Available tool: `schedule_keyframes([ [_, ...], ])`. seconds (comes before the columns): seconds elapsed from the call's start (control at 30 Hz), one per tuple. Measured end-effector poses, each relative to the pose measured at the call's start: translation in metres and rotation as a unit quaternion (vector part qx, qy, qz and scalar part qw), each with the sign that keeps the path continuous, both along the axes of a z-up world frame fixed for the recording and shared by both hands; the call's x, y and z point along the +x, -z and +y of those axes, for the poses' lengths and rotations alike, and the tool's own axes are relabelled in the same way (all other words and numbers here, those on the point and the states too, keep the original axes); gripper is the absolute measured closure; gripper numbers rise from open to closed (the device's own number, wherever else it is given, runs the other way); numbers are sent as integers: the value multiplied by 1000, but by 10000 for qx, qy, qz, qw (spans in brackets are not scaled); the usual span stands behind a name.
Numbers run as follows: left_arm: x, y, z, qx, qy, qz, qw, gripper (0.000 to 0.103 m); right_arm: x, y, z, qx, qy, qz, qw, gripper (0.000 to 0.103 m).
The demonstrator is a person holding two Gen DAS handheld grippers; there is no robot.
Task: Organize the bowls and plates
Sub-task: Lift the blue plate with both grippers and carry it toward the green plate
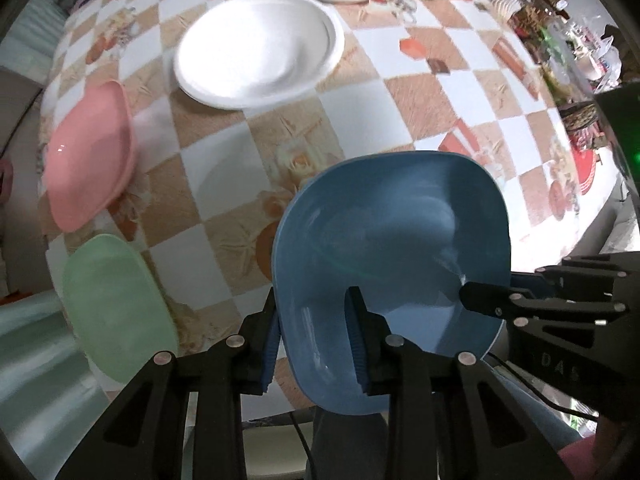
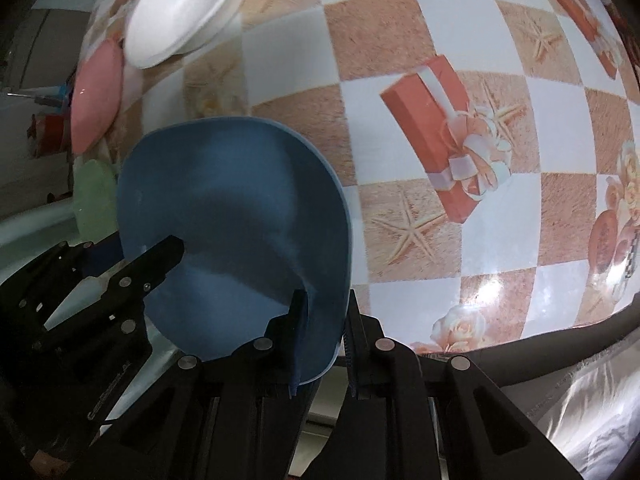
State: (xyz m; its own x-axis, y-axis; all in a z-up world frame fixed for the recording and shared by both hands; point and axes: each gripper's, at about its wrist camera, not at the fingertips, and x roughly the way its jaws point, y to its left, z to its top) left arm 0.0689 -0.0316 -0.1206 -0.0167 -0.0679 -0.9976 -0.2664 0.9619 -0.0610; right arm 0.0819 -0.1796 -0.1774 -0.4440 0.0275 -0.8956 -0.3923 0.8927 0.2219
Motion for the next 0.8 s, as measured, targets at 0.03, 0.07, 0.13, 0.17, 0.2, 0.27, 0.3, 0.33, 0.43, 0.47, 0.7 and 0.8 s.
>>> schedule_keyframes([
  [0.03, 0, -6, 2, -10, -12, -43, 10000, 69, 1, -5, 2, 28, -8, -12, 10000, 83],
  [0.07, -2, -13, 2, -5, -17, -78, 10000, 69, 16, -10, 15, 39, -25, -24, 10000, 83],
  [0.13, -20, -24, 9, 12, -20, -189, 9998, 69, 23, -26, 23, 79, -56, -94, 9999, 83],
  [0.17, -19, -31, 12, 20, -25, -260, 9997, 69, 26, -32, 25, 111, -65, -127, 9998, 83],
  [0.2, -26, -22, 14, 14, -31, -308, 9995, 69, 31, -34, 20, 150, -75, -163, 9997, 83],
  [0.27, -31, -19, 22, -4, -59, -401, 9992, 69, 36, -44, 24, 221, -87, -260, 9994, 83],
  [0.3, -31, -20, 23, -8, -69, -443, 9990, 69, 38, -47, 24, 250, -93, -303, 9992, 83],
  [0.33, -30, -23, 24, -7, -72, -474, 9989, 69, 40, -51, 25, 278, -101, -346, 9990, 83],
  [0.43, -31, -34, 29, 12, -90, -574, 9983, 69, 40, -56, 24, 307, -142, -418, 9986, 83],
  [0.47, -34, -37, 31, 22, -88, -604, 9981, 69, 40, -58, 24, 305, -146, -426, 9985, 83],
  [0.7, -37, -44, 38, 56, -126, -701, 9974, 69, 37, -71, 39, 333, -218, -499, 9980, 83],
  [0.8, -39, -46, 41, 70, -152, -725, 9972, 69, 36, -75, 43, 366, -242, -510, 9977, 83],
])
